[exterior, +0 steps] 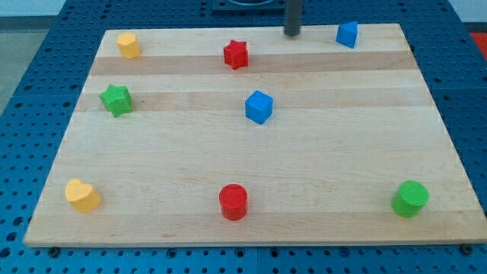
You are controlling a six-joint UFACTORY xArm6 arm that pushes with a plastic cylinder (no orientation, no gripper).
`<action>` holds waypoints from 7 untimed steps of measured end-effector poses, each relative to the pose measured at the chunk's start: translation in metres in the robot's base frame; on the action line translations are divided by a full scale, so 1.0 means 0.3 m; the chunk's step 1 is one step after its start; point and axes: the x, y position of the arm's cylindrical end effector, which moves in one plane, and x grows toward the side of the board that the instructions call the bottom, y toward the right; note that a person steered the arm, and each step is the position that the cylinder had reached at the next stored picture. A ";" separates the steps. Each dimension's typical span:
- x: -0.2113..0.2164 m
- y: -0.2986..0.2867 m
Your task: Place the blue triangle diagonal to the red star
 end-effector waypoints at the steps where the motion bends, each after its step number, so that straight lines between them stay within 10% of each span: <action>1: -0.013 0.147; 7: -0.013 0.317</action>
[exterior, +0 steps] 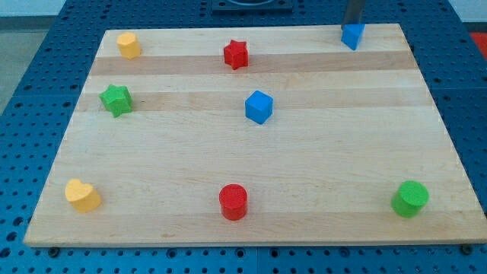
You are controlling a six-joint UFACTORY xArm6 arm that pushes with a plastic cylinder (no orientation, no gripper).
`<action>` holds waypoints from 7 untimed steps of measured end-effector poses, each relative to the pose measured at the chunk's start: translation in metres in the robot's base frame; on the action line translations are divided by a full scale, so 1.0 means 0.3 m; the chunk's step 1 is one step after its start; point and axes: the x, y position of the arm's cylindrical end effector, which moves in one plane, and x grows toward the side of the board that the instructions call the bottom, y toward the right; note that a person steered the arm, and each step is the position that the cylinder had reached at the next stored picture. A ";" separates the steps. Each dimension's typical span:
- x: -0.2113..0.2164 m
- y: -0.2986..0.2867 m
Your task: Place the blue triangle diagonal to the red star
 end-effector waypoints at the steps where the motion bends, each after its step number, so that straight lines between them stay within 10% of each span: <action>1: 0.014 0.066; 7: 0.133 -0.039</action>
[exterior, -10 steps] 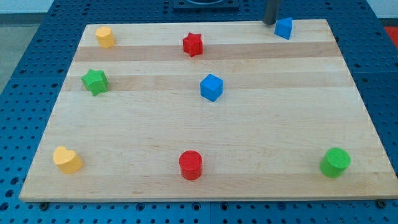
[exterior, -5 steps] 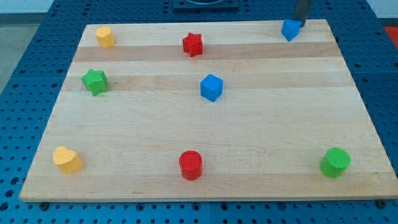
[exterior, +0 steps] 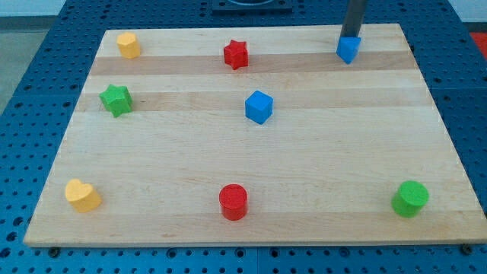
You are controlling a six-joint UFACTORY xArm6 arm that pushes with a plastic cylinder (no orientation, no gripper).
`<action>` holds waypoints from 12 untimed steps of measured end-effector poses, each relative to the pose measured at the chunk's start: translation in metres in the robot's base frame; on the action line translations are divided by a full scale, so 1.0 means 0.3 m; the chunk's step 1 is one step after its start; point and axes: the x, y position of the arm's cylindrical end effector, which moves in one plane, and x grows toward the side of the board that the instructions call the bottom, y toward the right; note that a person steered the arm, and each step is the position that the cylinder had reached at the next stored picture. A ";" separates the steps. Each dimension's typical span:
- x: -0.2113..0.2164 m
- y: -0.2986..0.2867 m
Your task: Place the blue triangle diagonal to the red star
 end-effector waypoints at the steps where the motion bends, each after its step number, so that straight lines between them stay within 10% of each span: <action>1: 0.037 -0.024; 9: 0.390 0.221; 12: 0.387 0.003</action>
